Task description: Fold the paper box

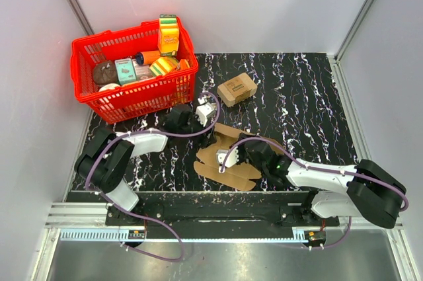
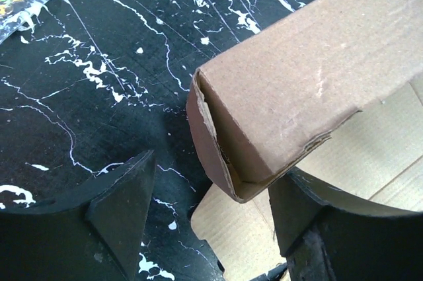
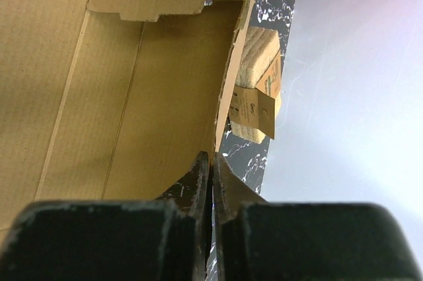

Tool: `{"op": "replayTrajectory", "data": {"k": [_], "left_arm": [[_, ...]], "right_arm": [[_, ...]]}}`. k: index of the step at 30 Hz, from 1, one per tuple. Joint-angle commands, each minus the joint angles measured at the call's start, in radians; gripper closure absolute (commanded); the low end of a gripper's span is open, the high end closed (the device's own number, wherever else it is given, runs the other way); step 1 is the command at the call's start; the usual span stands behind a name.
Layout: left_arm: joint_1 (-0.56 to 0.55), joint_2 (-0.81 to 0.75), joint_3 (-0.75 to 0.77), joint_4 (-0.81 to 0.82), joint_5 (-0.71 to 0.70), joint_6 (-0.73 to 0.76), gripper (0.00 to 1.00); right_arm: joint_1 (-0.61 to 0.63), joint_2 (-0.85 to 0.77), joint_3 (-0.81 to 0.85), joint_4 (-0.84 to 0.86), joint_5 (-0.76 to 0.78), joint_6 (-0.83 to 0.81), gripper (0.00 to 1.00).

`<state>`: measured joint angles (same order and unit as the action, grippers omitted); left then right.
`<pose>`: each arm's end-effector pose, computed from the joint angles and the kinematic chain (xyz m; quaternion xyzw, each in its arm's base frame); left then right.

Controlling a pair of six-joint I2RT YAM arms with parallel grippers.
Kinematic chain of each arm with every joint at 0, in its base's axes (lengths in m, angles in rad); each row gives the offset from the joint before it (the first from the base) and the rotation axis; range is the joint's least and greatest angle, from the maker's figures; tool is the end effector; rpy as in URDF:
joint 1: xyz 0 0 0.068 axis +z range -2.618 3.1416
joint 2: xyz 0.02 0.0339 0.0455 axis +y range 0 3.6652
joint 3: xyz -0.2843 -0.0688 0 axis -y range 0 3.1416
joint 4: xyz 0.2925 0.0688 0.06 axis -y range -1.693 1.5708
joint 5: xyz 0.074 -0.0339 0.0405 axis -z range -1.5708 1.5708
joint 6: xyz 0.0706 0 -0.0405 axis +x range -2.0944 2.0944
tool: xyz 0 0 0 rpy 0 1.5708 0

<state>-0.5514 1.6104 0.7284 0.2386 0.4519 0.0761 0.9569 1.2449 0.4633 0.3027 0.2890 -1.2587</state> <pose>0.3020 -0.2219 0.1274 0.3643 0.7982 -0.2974 0.3765 0.1919 0.2374 0.1541 -0.7233 0.4446 -0.1989 0.4895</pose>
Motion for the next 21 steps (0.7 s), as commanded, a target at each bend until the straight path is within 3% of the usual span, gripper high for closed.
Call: {"op": "replayTrajectory", "data": {"k": [1, 9, 21], "left_arm": [[-0.015, -0.05, -0.017, 0.114, -0.091, -0.033, 0.29], [-0.033, -0.106, -0.092, 0.228, -0.182, -0.073, 0.29], [-0.12, -0.122, -0.13, 0.311, -0.366, -0.122, 0.4]], "right_arm": [[0.022, 0.016, 0.0, 0.0, -0.025, 0.021, 0.92], [0.037, 0.024, -0.008, 0.015, -0.016, 0.031, 0.91], [0.048, 0.033, -0.005, 0.024, -0.013, 0.062, 0.9]]}}
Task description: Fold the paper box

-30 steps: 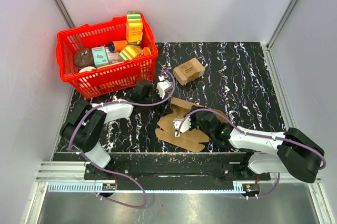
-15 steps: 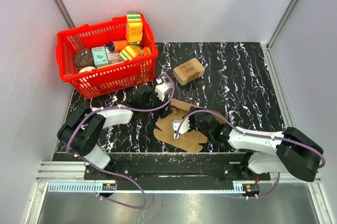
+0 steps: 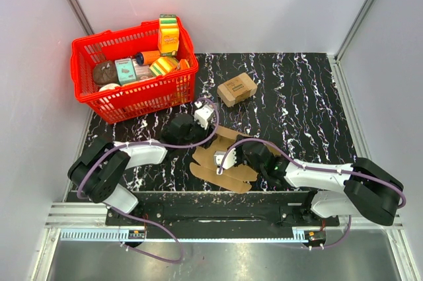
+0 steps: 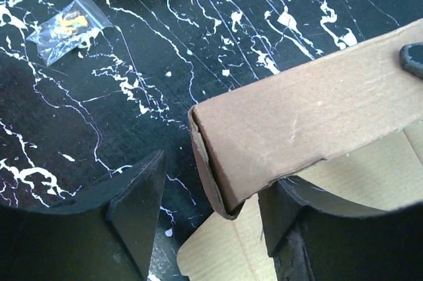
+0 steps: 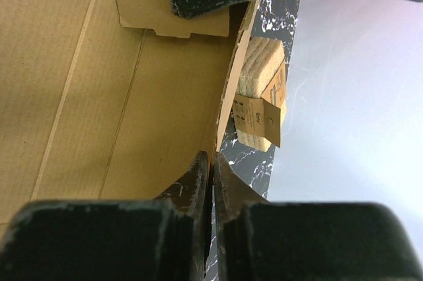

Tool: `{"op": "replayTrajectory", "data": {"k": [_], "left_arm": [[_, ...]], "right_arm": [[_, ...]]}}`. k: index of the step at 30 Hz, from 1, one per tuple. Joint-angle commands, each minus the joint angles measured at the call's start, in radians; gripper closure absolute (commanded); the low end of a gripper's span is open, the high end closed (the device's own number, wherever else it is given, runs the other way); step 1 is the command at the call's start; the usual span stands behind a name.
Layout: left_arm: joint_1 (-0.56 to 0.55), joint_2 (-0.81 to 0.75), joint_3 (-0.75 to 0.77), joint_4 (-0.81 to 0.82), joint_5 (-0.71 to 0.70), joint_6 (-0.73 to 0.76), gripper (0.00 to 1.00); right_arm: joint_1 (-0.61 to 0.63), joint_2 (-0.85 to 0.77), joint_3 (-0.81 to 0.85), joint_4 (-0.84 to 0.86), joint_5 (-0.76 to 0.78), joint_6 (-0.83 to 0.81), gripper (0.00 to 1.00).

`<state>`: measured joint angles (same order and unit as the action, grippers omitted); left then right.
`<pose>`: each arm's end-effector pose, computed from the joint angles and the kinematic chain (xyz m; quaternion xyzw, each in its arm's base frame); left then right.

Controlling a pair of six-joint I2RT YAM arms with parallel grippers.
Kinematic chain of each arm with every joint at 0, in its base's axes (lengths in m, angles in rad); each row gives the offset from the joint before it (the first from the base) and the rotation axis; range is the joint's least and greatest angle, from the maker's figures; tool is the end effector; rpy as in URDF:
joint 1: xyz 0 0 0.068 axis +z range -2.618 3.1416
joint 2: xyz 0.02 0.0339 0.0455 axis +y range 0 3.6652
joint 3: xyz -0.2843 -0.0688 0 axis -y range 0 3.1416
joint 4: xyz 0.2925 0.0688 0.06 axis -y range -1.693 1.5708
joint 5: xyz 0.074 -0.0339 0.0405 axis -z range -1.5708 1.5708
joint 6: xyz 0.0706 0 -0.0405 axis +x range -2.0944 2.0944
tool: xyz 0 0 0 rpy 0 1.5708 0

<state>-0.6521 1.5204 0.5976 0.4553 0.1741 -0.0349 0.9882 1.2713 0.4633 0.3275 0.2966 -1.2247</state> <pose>0.2773 -0.2271 0.1358 0.3011 0.7945 -0.2456 0.4667 0.1862 0.2451 0.1497 -0.7218 0.4472 -0.1860 0.4944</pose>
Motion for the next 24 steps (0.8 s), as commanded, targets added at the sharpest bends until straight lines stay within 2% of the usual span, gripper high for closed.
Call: {"op": "replayTrajectory", "data": {"k": [1, 7, 17, 24], "left_arm": [[-0.027, -0.032, 0.002, 0.091, -0.099, -0.011, 0.41], [-0.052, -0.032, -0.045, 0.158, -0.169, -0.034, 0.44], [-0.054, -0.009, -0.136, 0.381, -0.171, -0.043, 0.43], [-0.055, 0.014, -0.197, 0.499, -0.122, -0.068, 0.42]], "right_arm": [[0.015, 0.007, -0.005, -0.001, -0.024, 0.031, 0.89], [0.017, 0.003, 0.0, 0.01, -0.039, 0.065, 0.89], [0.02, 0.017, 0.005, 0.015, -0.054, 0.085, 0.88], [0.02, 0.017, 0.008, 0.015, -0.054, 0.09, 0.88]]}}
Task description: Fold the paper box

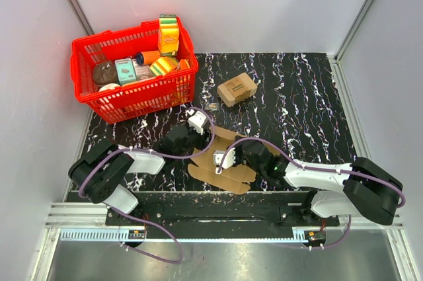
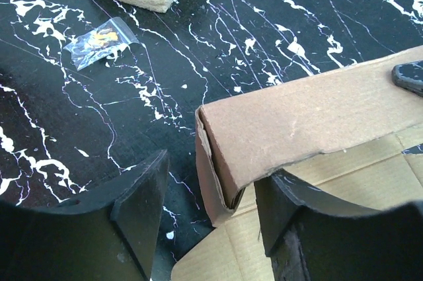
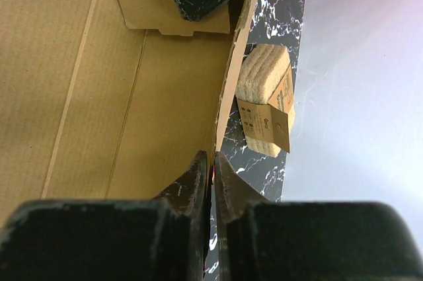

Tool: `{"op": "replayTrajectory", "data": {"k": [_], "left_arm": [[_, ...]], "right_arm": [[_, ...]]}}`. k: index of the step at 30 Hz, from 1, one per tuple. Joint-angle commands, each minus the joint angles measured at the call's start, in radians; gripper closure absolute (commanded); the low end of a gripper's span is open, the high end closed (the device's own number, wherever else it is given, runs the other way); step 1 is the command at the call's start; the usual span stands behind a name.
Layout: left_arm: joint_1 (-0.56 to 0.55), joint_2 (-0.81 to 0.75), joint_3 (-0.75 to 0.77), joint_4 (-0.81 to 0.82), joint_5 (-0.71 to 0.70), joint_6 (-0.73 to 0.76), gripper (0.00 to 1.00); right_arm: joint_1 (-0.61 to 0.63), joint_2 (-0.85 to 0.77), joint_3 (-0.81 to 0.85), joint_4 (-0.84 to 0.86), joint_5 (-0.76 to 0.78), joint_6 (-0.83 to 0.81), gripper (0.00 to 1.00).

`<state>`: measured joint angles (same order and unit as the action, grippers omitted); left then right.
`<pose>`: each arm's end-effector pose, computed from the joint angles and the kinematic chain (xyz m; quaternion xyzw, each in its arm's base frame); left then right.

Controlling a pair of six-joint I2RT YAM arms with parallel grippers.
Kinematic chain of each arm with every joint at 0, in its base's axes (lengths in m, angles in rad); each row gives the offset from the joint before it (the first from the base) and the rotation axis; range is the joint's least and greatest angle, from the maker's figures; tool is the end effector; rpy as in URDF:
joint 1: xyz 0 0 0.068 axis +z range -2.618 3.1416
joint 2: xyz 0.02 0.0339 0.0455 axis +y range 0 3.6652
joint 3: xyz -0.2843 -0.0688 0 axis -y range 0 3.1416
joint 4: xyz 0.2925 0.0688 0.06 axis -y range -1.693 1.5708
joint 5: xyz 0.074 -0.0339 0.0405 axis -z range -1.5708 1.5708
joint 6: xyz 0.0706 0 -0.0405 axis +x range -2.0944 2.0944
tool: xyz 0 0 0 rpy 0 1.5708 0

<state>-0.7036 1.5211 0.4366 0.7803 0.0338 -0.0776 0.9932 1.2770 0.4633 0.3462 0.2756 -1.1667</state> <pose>0.2528 -0.2176 0.1236 0.2577 0.7637 -0.2379 0.5420 0.1847 0.2483 0.1503 -0.7101 0.4611 -0.1615 0.5070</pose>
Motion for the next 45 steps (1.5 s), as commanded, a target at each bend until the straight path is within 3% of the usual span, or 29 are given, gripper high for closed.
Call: {"op": "replayTrajectory", "data": {"k": [1, 5, 26, 45], "left_arm": [[-0.002, 0.014, -0.05, 0.201, 0.017, -0.028, 0.42], [-0.002, 0.008, -0.093, 0.272, 0.003, -0.04, 0.38], [-0.01, 0.08, -0.197, 0.55, -0.029, -0.073, 0.39], [-0.083, 0.223, -0.234, 0.804, -0.172, -0.004, 0.38]], "right_arm": [[0.015, 0.01, 0.008, -0.004, -0.036, 0.036, 0.87], [0.016, 0.007, 0.011, -0.009, -0.044, 0.052, 0.85], [0.021, -0.005, 0.023, -0.007, -0.064, 0.117, 0.84], [0.021, -0.004, 0.02, 0.014, -0.082, 0.171, 0.83]]}}
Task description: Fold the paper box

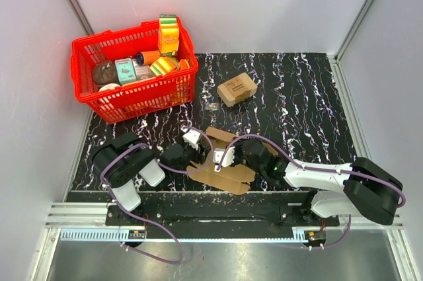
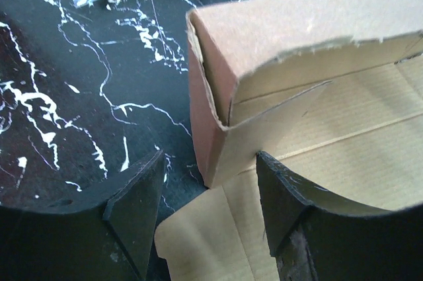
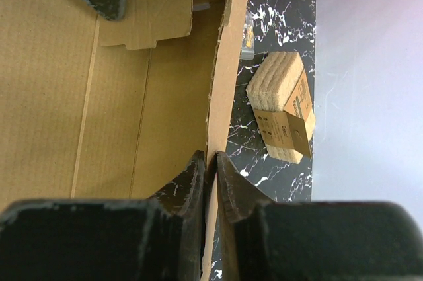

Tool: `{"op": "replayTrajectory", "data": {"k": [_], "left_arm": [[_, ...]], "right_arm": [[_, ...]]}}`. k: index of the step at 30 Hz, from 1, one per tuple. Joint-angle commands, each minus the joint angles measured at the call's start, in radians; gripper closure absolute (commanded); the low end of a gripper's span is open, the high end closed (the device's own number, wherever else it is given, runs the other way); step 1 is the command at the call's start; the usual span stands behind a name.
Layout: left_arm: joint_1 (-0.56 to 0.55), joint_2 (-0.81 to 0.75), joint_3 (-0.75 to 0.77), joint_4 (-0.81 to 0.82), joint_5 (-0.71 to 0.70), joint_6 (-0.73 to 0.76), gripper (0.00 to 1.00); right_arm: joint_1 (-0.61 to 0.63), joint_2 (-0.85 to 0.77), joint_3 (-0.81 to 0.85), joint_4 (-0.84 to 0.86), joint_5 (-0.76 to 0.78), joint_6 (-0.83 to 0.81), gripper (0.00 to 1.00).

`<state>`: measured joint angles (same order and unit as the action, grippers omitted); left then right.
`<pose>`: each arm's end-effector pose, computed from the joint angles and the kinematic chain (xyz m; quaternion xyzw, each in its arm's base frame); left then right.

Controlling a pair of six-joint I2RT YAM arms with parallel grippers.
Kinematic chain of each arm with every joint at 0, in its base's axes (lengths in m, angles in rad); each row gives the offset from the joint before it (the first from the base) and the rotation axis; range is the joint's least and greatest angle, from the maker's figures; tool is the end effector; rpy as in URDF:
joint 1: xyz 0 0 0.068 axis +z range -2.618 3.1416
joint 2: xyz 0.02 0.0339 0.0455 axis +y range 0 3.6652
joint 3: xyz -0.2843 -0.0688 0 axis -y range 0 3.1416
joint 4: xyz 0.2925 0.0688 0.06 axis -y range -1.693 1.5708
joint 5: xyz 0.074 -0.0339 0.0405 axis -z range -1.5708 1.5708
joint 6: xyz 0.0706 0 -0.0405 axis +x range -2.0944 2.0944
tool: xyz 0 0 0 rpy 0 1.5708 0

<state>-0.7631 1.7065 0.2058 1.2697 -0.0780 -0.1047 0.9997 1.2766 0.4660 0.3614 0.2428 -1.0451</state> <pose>0.2057 -0.1891 0.0745 0.2303 0.7491 -0.2331 0.5758 0.1824 0.2525 0.1531 -0.6838 0.4932 -0.1145 0.5255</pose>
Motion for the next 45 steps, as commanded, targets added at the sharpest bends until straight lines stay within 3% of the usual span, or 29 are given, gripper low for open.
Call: {"op": "replayTrajectory", "data": {"k": [1, 12, 26, 36, 45], "left_arm": [[-0.027, 0.048, -0.002, 0.333, -0.065, 0.023, 0.38], [-0.054, 0.062, 0.009, 0.396, -0.131, 0.014, 0.4], [-0.056, 0.044, 0.037, 0.398, -0.049, -0.009, 0.37], [-0.054, 0.048, 0.066, 0.398, -0.043, -0.009, 0.63], [-0.054, 0.056, 0.087, 0.398, -0.042, -0.013, 0.69]], "right_arm": [[0.014, 0.0, 0.019, -0.001, -0.051, 0.048, 0.83], [0.016, 0.0, 0.0, 0.019, -0.066, 0.065, 0.83], [0.016, 0.012, -0.004, 0.028, -0.077, 0.076, 0.83], [0.016, 0.024, -0.004, 0.034, -0.082, 0.079, 0.83], [0.016, 0.03, -0.006, 0.036, -0.088, 0.091, 0.83]]}}
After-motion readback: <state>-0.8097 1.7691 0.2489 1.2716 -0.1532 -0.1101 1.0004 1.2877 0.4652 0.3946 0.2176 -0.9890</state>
